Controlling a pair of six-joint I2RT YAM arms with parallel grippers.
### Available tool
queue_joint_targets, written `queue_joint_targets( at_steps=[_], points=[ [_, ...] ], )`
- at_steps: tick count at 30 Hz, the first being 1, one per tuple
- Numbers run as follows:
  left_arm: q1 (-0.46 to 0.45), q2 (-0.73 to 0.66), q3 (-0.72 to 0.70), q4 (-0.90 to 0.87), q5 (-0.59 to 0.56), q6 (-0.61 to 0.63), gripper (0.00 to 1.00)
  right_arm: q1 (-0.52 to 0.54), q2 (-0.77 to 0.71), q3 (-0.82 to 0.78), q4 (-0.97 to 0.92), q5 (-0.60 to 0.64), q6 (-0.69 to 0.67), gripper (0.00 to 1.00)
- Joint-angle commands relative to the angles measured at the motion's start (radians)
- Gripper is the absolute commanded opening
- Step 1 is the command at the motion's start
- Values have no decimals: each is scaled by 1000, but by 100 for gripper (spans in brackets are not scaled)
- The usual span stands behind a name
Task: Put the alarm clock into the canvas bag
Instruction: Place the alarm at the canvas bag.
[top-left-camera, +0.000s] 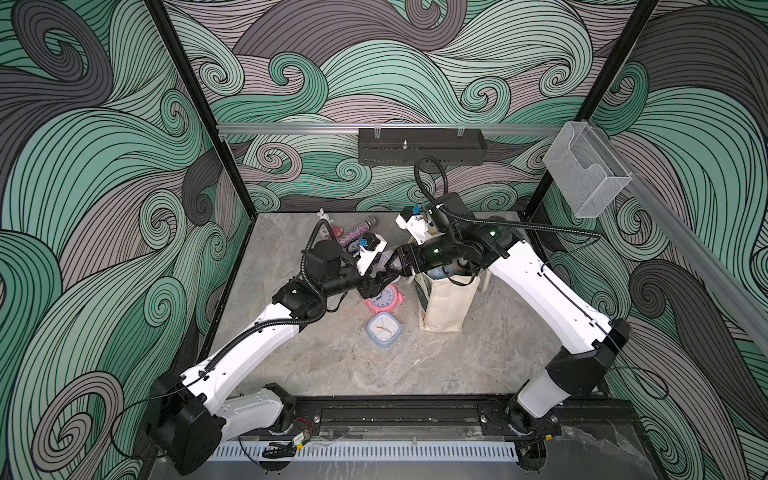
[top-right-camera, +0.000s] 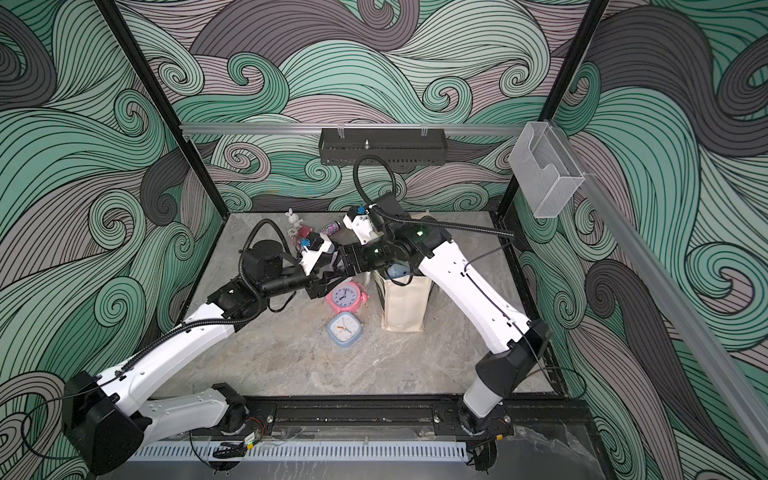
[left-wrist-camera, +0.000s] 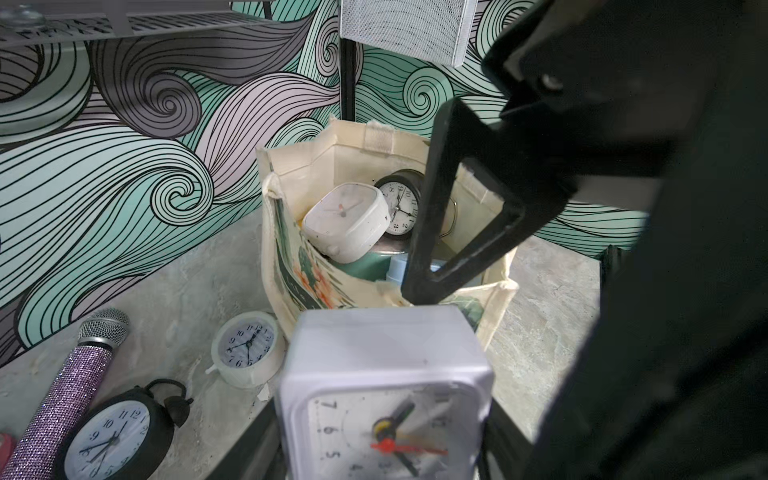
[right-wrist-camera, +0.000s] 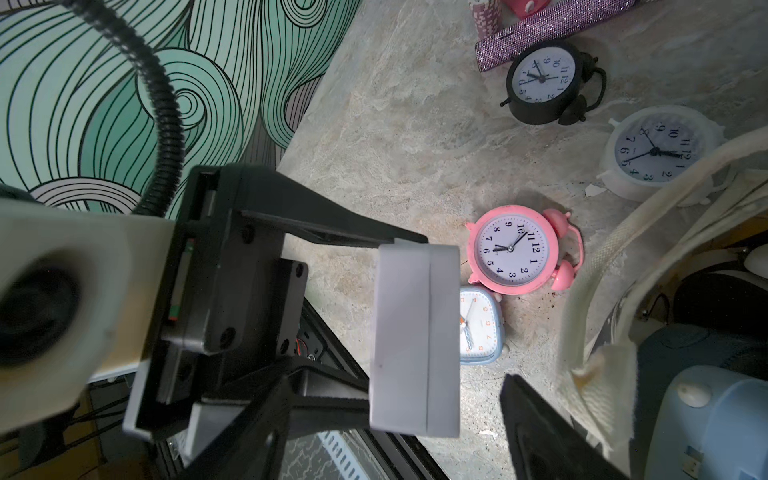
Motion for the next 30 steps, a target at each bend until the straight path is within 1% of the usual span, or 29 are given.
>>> queue_joint_targets(
  at_steps=[1, 3, 7, 15, 20, 24, 28, 30],
  points=[
    [-12, -20, 6, 27, -19, 7, 52, 5, 18, 35, -36, 17, -5, 70],
    [-14, -18, 5, 29, -26, 5, 52, 7, 25, 37, -35, 20, 0, 66],
    [-16, -18, 5, 30, -28, 3, 52, 7, 44, 34, -36, 18, 5, 64],
    [-22, -23, 1, 30, -37, 3, 53, 7, 68, 40, -36, 15, 12, 54],
    [-24, -21, 3, 27, -51, 3, 53, 7, 73, 37, -35, 14, 20, 44],
    [-24, -20, 4, 25, -58, 3, 54, 7, 73, 31, -35, 10, 20, 34],
    [-25, -18, 5, 23, -64, -1, 55, 7, 75, 26, -36, 2, 19, 28],
    [-27, -18, 4, 24, -70, -4, 57, 6, 72, 30, -36, 1, 16, 24]
  ],
)
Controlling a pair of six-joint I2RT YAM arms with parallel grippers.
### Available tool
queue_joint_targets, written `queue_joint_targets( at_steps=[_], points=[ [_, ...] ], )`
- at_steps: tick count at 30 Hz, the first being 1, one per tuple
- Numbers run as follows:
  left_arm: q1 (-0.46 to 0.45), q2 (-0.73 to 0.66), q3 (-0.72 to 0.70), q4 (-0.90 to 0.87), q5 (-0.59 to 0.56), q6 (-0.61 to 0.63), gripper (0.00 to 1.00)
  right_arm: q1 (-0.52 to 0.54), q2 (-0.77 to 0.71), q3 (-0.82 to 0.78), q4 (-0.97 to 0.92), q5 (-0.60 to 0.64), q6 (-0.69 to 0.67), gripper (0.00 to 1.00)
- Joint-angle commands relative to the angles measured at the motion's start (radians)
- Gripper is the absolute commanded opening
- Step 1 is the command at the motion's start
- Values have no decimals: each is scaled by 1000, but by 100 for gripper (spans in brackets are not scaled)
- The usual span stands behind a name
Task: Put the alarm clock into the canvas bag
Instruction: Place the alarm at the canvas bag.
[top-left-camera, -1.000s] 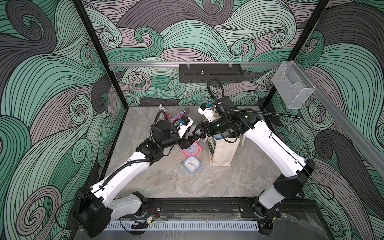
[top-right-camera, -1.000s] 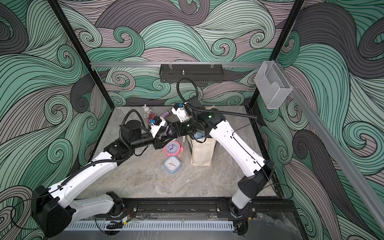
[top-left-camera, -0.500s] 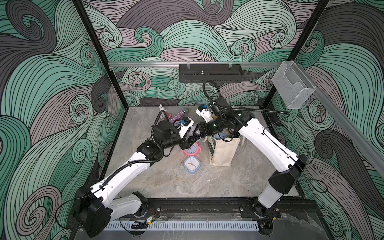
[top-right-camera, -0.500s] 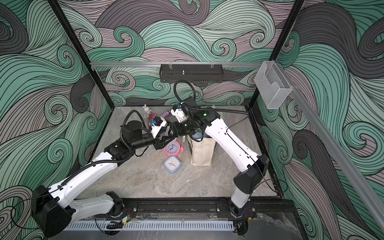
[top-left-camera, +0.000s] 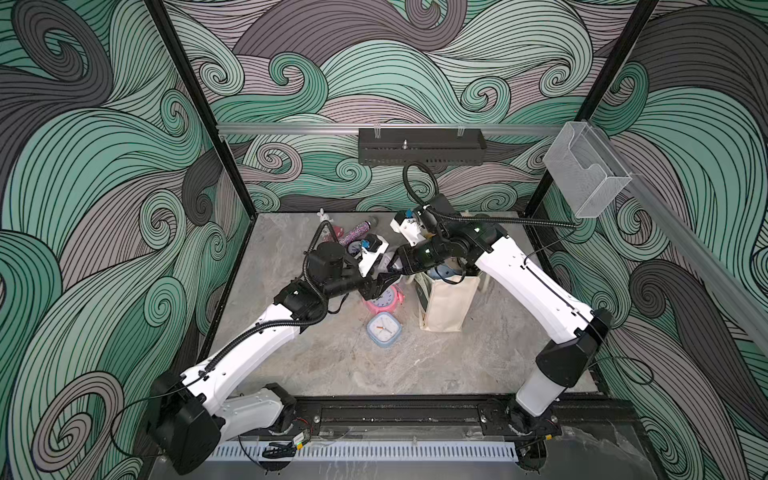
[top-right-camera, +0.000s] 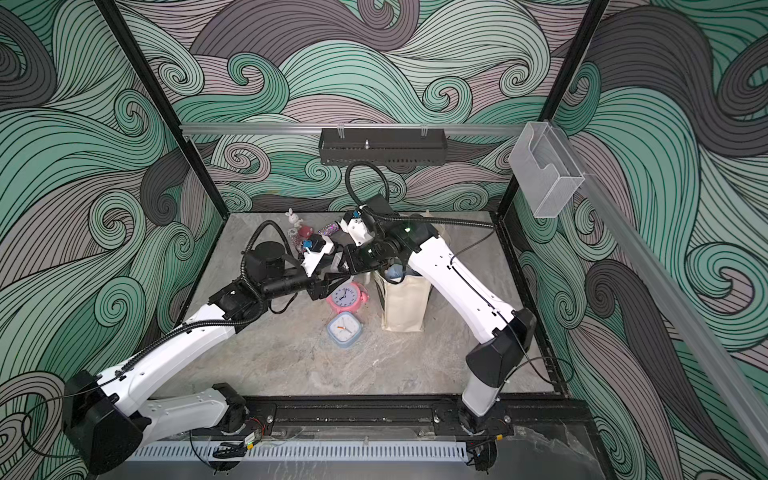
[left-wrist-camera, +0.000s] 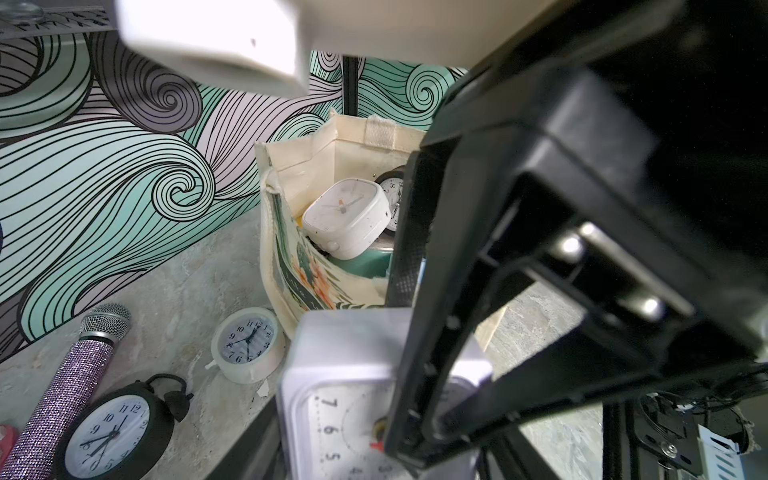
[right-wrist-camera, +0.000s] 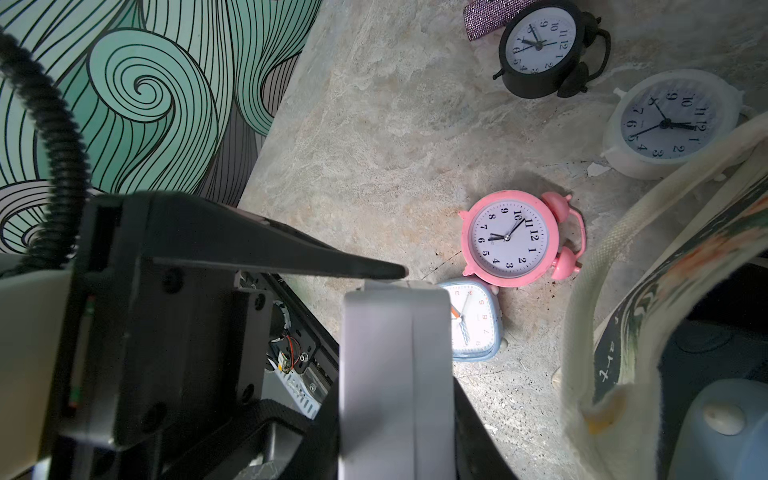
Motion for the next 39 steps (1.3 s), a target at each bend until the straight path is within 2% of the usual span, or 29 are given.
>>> queue_joint_targets(
  at_steps=[1, 3, 5, 8, 12, 15, 18, 25, 39],
  points=[
    [-9, -18, 5, 26, -32, -8, 60, -1, -1, 15, -14, -9, 7, 22],
    [-9, -17, 8, 23, -39, -23, 68, -10, -11, 24, -14, -8, 1, 18],
    [-8, -17, 17, 17, -43, -46, 98, -31, -26, 35, -16, -1, -2, 15],
    [-8, -25, 35, -3, -69, -95, 99, -88, -72, 54, -17, 49, 0, 14],
    [-8, -41, 35, -9, -174, -149, 99, -189, -144, 59, -14, 140, 15, 16],
    [-9, -45, 33, -20, -234, -175, 99, -260, -190, 15, -17, 223, 20, 16],
    [-8, -45, 27, -16, -240, -185, 99, -312, -227, -67, -25, 227, 29, 16],
    [-16, -47, 20, -8, -229, -196, 99, -334, -278, -213, -102, 297, -8, 15],
    [-45, -52, 16, -12, -241, -179, 99, -334, -280, -396, -174, 317, -38, 13]
  ],
)
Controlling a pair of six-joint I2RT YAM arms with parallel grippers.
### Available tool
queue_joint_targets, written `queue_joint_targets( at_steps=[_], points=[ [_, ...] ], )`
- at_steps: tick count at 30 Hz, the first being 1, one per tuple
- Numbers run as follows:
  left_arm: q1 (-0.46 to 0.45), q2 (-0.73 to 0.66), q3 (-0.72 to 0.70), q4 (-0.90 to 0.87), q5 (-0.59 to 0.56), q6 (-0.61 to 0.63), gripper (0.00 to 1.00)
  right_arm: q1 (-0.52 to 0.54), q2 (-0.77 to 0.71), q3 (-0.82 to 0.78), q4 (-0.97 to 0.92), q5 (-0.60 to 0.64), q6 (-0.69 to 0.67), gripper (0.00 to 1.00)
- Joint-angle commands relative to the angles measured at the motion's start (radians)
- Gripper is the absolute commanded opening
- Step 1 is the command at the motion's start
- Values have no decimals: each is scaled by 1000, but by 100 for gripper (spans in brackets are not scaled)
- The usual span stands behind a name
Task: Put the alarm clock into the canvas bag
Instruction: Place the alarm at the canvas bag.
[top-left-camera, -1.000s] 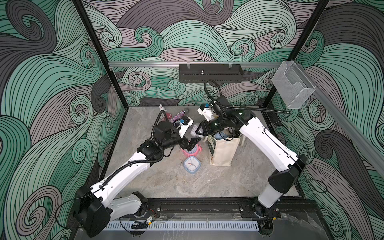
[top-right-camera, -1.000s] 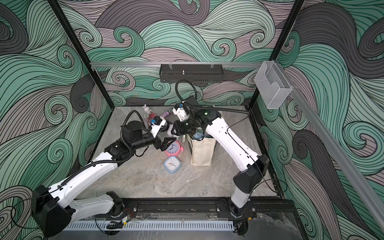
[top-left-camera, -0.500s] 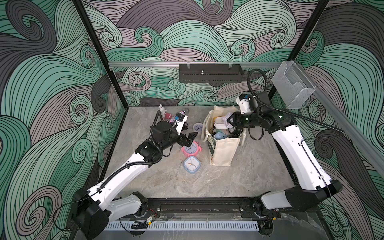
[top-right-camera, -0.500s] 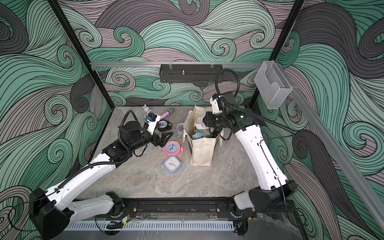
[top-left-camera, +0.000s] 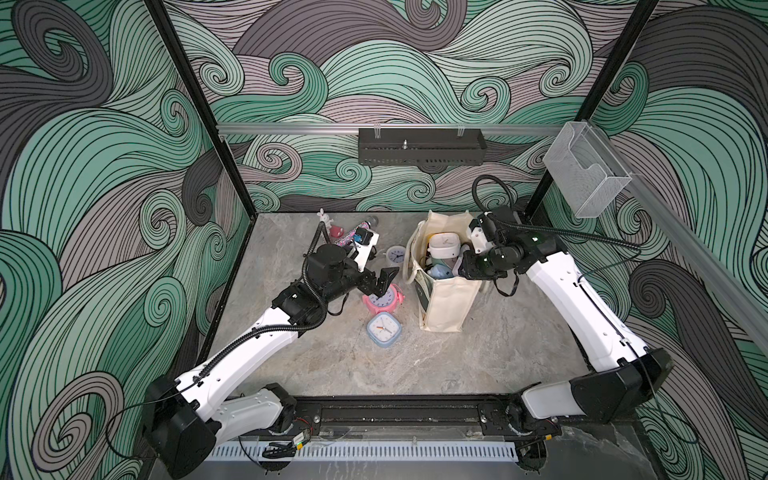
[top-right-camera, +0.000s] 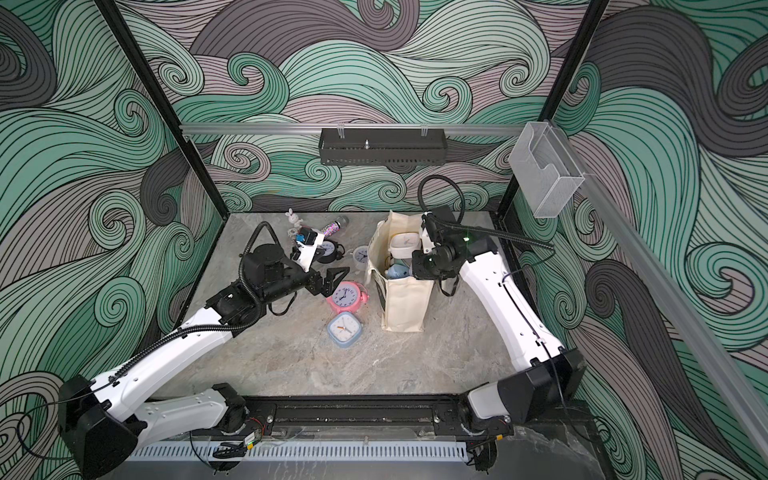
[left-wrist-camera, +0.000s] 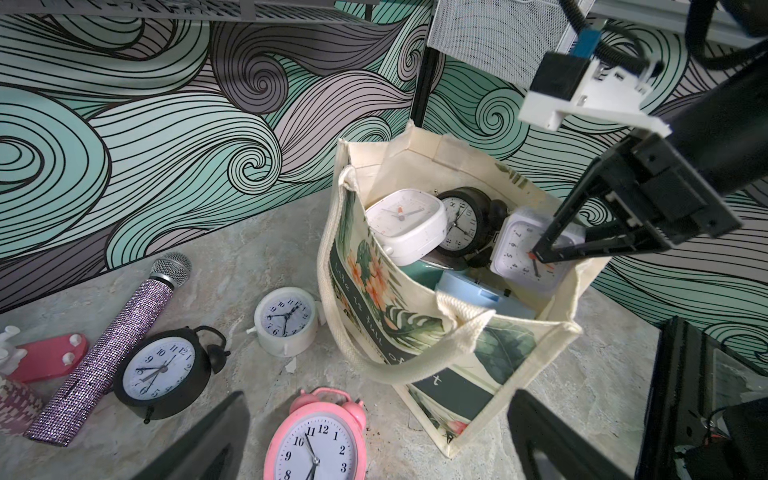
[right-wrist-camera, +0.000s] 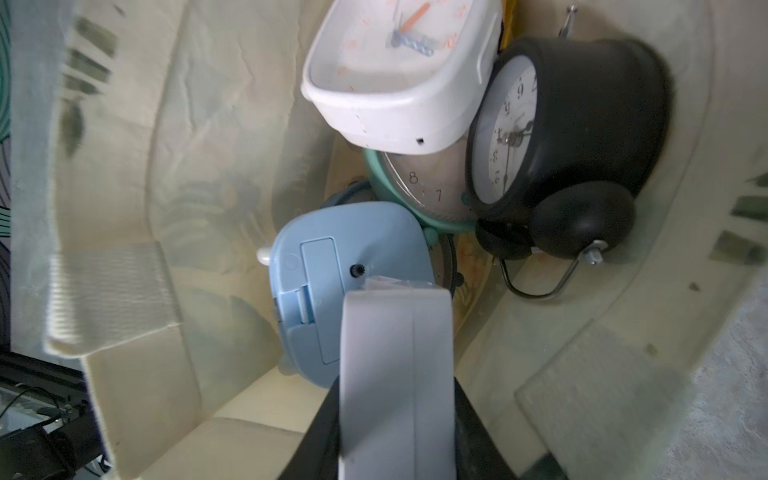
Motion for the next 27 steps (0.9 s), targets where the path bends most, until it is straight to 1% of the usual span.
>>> queue_joint_targets(
  at_steps=[1, 2, 3, 4, 6, 7, 9, 10, 12, 14, 16, 19, 23, 27],
  points=[
    [-6, -22, 15, -3, -16, 3, 99, -3, -2, -43, -77, 35, -8, 13],
    [-6, -24, 16, -3, -16, 3, 99, -3, 0, -49, -85, 46, -8, 14],
    [-6, -27, 15, -3, -16, 3, 99, -4, 0, -60, -85, 50, -8, 16],
    [-7, -28, 15, -3, -14, 3, 99, -3, 2, -65, -86, 50, -11, 22],
    [-8, -28, 13, -3, -16, 3, 99, -2, 10, -64, -87, 48, -14, 24],
    [-8, -28, 13, -3, -19, 3, 99, -2, 12, -57, -88, 44, -15, 28],
    [-8, -28, 13, -3, -22, 3, 99, -3, 6, -37, -86, 31, -14, 44],
    [-8, -27, 13, -2, -25, 1, 99, -3, 3, -21, -83, 19, -18, 45],
    [-8, -25, 14, -1, -28, 0, 99, -3, 3, 15, -83, -5, -25, 52],
    [-8, -21, 15, -5, -33, -2, 99, -3, -3, 45, -82, -36, -30, 56],
    [-8, -19, 15, -7, -47, -5, 99, -3, -13, 67, -84, -55, -30, 62],
    [-8, -15, 18, -15, -71, -9, 99, -3, -29, 91, -87, -61, -24, 70],
    [-8, 5, 30, -37, -91, -29, 99, -3, -34, 117, -85, -66, -29, 79],
    [-10, 39, 60, -94, -98, -42, 99, -3, -29, 147, -80, -88, -32, 87]
  ],
)
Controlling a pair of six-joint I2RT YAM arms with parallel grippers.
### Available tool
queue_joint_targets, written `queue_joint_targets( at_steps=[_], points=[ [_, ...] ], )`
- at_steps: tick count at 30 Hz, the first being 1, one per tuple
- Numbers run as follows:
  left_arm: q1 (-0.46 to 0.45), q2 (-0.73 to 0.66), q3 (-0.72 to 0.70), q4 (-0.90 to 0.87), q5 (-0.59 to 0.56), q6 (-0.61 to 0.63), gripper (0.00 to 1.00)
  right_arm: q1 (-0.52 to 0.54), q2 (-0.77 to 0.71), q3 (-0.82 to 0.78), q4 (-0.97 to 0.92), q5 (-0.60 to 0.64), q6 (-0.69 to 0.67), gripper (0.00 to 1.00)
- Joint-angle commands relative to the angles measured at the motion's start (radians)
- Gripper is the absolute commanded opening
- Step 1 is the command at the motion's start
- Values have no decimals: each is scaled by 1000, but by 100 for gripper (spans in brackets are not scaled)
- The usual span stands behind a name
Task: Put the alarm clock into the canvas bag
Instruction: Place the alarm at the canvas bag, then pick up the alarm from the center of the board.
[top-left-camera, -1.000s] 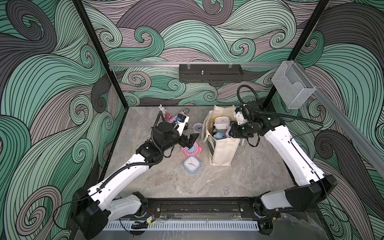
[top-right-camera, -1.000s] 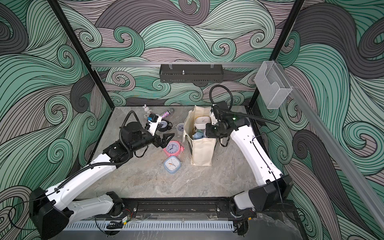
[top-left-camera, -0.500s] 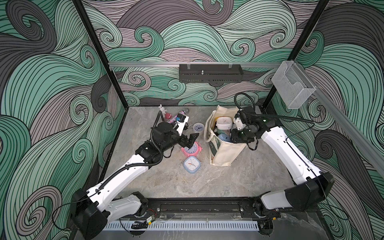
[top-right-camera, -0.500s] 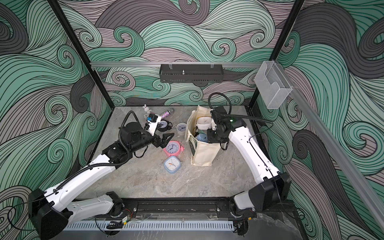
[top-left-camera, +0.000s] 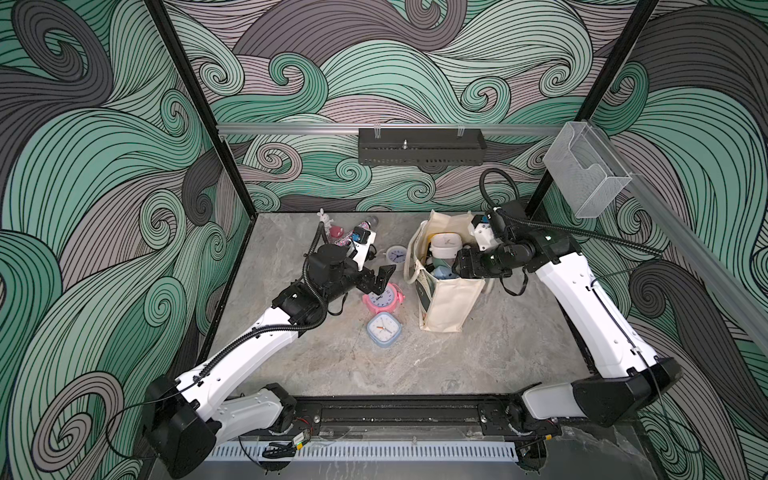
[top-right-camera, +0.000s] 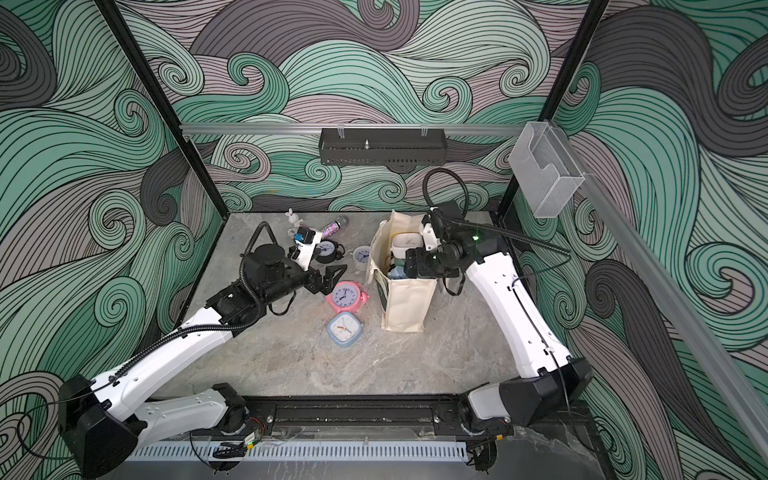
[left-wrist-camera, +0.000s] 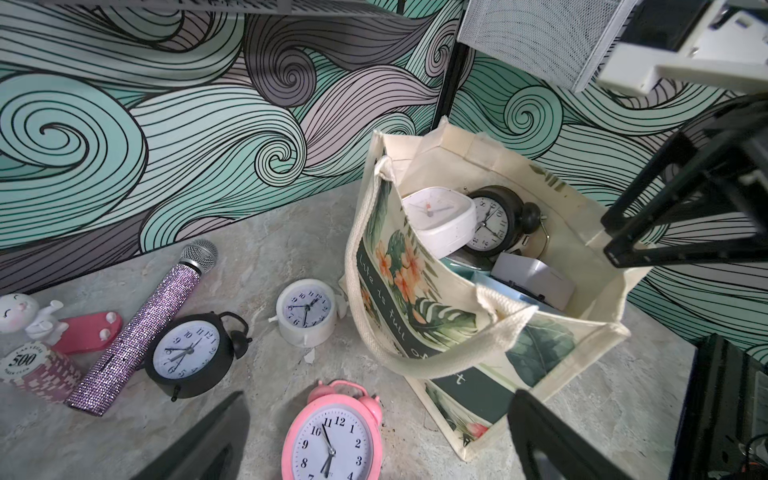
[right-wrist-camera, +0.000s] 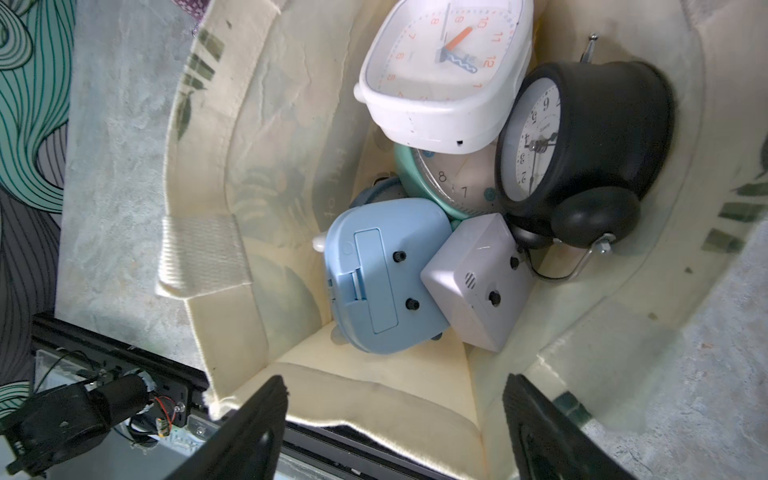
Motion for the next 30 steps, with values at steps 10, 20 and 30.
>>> queue_joint_targets(
  at_steps=[10, 20, 30],
  points=[
    [-15, 68, 128, -491, 145, 11, 99, 8, -85, 31, 63, -79, 15, 100],
    [-20, 144, 53, -654, 268, 34, 99, 62, -273, -135, 81, -193, 51, 100],
    [-98, 411, 107, -687, 160, 113, 99, 63, -466, -314, 85, -247, 79, 100]
  ],
)
